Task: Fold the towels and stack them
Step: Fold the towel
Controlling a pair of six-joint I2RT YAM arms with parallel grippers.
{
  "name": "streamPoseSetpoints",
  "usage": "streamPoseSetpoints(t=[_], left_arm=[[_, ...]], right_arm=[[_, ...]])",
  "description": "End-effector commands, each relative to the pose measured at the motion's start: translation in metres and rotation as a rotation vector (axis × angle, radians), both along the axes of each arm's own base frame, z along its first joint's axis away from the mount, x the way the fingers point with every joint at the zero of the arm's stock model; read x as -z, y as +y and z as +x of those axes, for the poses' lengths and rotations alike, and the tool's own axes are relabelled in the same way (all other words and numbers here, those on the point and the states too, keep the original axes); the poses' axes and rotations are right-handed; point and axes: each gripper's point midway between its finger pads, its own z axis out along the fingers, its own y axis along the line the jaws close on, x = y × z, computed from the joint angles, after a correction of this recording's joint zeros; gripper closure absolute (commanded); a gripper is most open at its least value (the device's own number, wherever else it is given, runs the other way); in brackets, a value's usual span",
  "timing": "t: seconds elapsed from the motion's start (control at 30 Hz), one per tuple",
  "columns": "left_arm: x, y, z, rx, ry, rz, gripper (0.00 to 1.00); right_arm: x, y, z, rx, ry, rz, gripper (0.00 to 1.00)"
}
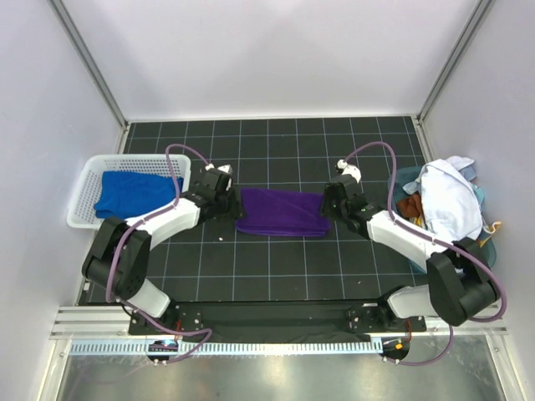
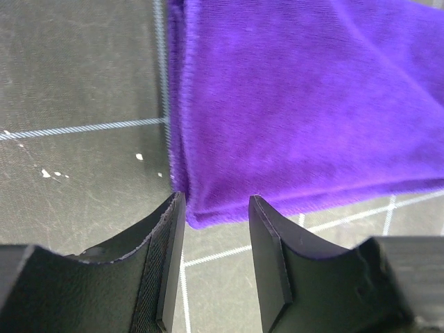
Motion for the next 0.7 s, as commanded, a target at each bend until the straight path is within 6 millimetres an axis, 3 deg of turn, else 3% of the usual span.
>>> streamPoseSetpoints(t=[0.0,0.23,0.47,0.67], left_arm=[[-0.001,0.002,0.013,-0.045,-0.004,0.035,0.55],[0.004,-0.007,0.021,-0.037,-0.006,0.013,0.58],[-0.003,-0.011,0.024,-0.019,-0.023,-0.002,0.68],[0.006,-0.012,0.022,-0.005,0.004,0.007,0.75]], right_arm=[[-0.01,0.005,0.016,0.008,-0.028,-0.014,0.62],[-0.005,0.009,0.022,0.009,-0.025,-0.003,0.62],[-0.005,0.007,0.022,0.013,-0.027,-0.007,0.62],[-0.008,0.009,0.022,0.01,-0.033,-0.003,0.62]])
